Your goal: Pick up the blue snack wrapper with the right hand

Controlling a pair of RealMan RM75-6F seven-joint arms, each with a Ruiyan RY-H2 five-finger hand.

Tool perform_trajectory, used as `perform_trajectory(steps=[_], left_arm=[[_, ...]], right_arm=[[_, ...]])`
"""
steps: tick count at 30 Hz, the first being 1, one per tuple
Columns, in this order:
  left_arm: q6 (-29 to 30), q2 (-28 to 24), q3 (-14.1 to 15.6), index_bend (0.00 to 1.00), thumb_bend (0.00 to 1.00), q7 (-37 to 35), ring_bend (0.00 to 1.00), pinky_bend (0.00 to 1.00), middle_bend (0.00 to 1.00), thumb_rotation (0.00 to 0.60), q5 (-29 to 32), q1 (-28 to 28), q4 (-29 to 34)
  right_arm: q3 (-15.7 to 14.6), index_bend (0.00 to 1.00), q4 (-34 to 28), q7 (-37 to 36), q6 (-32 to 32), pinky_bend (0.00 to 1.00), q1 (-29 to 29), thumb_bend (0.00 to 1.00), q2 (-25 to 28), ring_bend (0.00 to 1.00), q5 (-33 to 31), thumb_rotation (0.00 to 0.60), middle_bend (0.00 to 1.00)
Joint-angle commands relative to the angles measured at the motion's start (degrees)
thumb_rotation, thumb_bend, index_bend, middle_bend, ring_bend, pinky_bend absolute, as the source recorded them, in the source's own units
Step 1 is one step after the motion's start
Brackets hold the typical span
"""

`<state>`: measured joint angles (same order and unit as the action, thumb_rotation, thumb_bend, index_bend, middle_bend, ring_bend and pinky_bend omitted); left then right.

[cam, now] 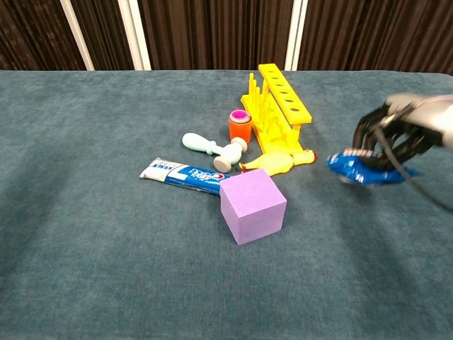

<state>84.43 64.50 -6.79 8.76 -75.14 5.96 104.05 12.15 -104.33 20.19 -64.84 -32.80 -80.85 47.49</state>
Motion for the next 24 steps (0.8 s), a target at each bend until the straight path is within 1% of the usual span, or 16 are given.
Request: perform_trajectory(steps=[1,4,7,13,17,20,24], left_arm=[[-0.02,0.03,0.01,0.16,0.52,0.09,0.00,0.00,0.00,0.600,0.06,0.01,0.00],[-0.01,0.05,0.00,0.16,0.52,0.20,0.00,0.00,0.00,0.600,0.13,0.02,0.02],[0.05,0.05,0.00,0.16,0.52,0.25,0.00,0.00,0.00,0.600,0.12,0.02,0.08],[0.11,0.12,0.02,0.16,0.52,0.52,0.00,0.00,0.00,0.600,0.13,0.04,0.05],[0.21,0.17,0.04,0.16,0.52,0.63,0.00,0.00,0.00,0.600,0.14,0.01,0.00],[0.29,0.24,0.05,0.16,0.52,0.63,0.00,0.00,0.00,0.600,0.09,0.00,-0.11],[0.31,0.31,0.00,0.16,0.52,0.69,0.00,0.00,0.00,0.600,0.17,0.01,-0.22]], right_arm=[[3.56,0.53,-5.05,-10.12,3.07,0.29,2.39,0.51,6.85,0.59,2.01,0.600,0.58],[5.52,0.53,-6.43,-17.52,4.95,0.29,3.97,0.51,9.99,0.59,4.27,0.600,0.58],[7.65,0.53,-7.17,-27.51,6.88,0.29,6.35,0.50,13.73,0.59,8.38,0.600,0.57],[10.33,0.53,-7.63,-43.72,7.30,0.29,10.85,0.50,19.25,0.59,15.67,0.600,0.57],[11.21,0.53,-6.94,-55.42,6.41,0.29,13.48,0.50,21.49,0.59,21.87,0.600,0.57],[11.27,0.53,-5.86,-63.23,5.17,0.29,14.96,0.50,22.78,0.59,26.53,0.600,0.57],[10.26,0.53,-4.60,-69.16,4.49,0.29,15.68,0.50,24.37,0.59,31.01,0.600,0.57]])
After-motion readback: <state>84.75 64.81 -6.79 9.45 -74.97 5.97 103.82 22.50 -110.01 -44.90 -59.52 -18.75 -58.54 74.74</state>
